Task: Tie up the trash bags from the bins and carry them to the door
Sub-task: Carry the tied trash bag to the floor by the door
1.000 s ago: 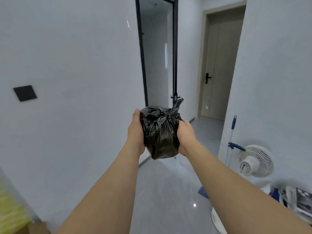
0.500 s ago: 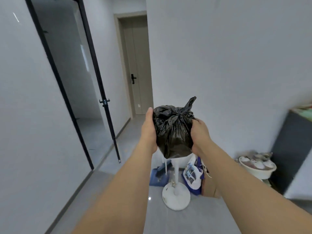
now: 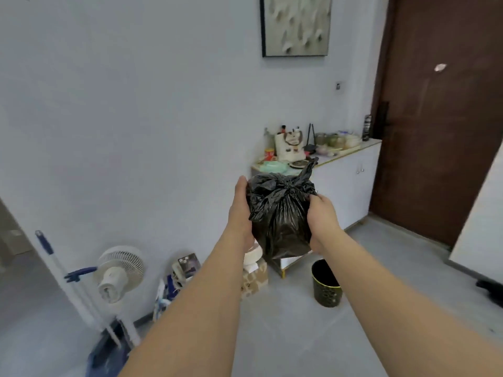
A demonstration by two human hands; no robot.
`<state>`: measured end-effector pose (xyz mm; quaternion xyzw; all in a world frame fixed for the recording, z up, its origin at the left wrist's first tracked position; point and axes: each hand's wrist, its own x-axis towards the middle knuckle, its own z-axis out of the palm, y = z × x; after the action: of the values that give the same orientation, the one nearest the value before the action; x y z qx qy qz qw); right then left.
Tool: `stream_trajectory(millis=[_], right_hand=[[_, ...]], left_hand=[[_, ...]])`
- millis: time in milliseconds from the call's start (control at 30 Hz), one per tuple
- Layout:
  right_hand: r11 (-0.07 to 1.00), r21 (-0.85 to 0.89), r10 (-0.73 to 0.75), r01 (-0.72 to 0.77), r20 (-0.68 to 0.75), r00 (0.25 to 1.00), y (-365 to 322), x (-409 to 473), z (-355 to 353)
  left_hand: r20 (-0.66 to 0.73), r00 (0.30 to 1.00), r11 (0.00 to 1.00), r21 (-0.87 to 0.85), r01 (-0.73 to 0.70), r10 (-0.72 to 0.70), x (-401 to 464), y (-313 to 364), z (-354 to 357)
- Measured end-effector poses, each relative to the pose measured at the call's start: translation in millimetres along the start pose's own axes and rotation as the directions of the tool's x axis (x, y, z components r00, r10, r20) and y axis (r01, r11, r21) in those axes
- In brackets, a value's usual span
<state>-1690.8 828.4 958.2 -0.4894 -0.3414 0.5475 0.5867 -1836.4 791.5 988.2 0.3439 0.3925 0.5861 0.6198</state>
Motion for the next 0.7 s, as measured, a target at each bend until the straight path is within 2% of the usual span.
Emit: stream_trajectory(millis=[133, 300, 500, 700], right_hand=[[0.997, 0.050, -0.051, 0.062, -0.200, 0.978, -24, 43, -93], [0.994, 0.082, -0.031, 0.067, -0.375, 0.927, -39, 102, -186], [0.995, 0.050, -0.055, 0.089, -0.474, 0.879, -66, 177, -241], [0.997, 0.017, -0.053, 0.078, -0.585, 0.810, -96, 251, -321]], left_hand=[[0.183, 0.979, 0.995, 0.060, 0.077, -0.087, 54, -48, 88], [0.359, 0.914, 0.977, 0.159, 0.142, -0.191, 116, -97, 172], [0.425, 0.879, 0.973, 0.169, 0.157, -0.215, 208, -142, 239], [0.514, 0.809, 0.955, 0.220, 0.197, -0.285, 284, -191, 333]])
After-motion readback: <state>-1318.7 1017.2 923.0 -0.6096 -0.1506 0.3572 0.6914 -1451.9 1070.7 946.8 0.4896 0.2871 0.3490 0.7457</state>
